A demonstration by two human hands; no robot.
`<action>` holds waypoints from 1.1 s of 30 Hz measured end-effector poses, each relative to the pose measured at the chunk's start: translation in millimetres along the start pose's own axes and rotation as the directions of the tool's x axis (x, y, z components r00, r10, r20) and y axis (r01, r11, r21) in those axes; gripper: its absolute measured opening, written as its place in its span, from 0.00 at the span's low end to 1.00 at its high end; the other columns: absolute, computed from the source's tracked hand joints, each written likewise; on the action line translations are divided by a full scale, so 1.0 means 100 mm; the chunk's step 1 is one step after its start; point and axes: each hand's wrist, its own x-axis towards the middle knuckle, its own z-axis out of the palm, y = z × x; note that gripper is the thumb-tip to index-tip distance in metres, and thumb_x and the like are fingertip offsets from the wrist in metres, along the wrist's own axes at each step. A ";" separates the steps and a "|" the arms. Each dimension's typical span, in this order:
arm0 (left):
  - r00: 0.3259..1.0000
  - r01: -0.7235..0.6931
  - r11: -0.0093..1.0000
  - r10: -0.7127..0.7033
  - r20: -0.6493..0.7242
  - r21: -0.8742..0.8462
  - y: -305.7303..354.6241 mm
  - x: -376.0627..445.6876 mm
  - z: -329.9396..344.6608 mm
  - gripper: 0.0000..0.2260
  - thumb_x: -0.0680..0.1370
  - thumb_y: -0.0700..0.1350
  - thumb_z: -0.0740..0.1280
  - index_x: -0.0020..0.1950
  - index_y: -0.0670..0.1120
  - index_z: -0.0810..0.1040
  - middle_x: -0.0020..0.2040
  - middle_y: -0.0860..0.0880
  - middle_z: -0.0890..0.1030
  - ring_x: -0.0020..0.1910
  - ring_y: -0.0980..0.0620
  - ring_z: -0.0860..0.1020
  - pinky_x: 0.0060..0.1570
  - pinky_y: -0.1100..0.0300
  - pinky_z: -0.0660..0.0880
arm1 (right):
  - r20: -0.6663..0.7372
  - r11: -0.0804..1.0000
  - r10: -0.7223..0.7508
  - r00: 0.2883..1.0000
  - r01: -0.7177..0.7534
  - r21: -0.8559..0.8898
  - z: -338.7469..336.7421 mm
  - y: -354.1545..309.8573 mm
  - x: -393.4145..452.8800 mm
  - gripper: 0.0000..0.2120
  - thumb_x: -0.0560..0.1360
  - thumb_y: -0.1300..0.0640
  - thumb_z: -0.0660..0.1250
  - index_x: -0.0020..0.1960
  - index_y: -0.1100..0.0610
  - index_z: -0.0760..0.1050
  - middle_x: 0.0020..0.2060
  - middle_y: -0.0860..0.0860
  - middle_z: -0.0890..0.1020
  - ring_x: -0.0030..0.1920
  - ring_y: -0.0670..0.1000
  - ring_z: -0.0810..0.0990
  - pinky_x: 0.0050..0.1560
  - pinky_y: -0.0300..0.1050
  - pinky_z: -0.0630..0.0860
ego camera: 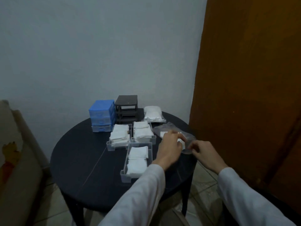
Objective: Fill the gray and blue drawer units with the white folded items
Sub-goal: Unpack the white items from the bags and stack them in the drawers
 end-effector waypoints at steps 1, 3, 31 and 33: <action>1.000 0.010 0.999 -0.010 0.006 0.031 0.00 0.03 0.09 0.11 0.78 0.38 0.61 0.54 0.47 0.81 0.68 0.46 0.69 0.67 0.48 0.67 0.64 0.58 0.65 | -0.002 1.000 -0.020 1.000 0.020 -0.016 0.02 0.02 0.01 0.10 0.76 0.64 0.62 0.52 0.55 0.78 0.50 0.50 0.80 0.48 0.44 0.77 0.47 0.32 0.69; 1.000 0.029 0.994 -0.028 -0.010 0.101 -0.03 0.07 0.25 0.12 0.78 0.40 0.61 0.57 0.49 0.80 0.70 0.44 0.66 0.70 0.46 0.63 0.69 0.55 0.60 | 0.005 0.999 -0.039 0.999 0.039 -0.020 0.05 0.06 0.02 0.11 0.76 0.65 0.62 0.54 0.57 0.79 0.51 0.51 0.81 0.51 0.47 0.78 0.47 0.31 0.67; 0.961 0.112 0.928 -0.192 -0.198 -0.355 -0.34 0.07 0.59 0.22 0.73 0.32 0.66 0.65 0.47 0.74 0.59 0.48 0.78 0.54 0.59 0.75 0.54 0.78 0.67 | -0.240 0.998 -0.052 0.969 0.056 0.007 0.33 0.21 0.23 0.07 0.76 0.59 0.63 0.53 0.55 0.77 0.47 0.52 0.82 0.46 0.50 0.80 0.47 0.47 0.77; 0.956 0.114 0.936 -0.195 -0.220 -0.333 -0.36 0.09 0.61 0.22 0.73 0.32 0.66 0.64 0.47 0.75 0.58 0.47 0.79 0.51 0.60 0.75 0.48 0.82 0.66 | -0.259 0.997 -0.052 0.965 0.062 0.033 0.34 0.23 0.23 0.07 0.76 0.60 0.64 0.52 0.55 0.78 0.45 0.52 0.82 0.44 0.50 0.79 0.46 0.48 0.77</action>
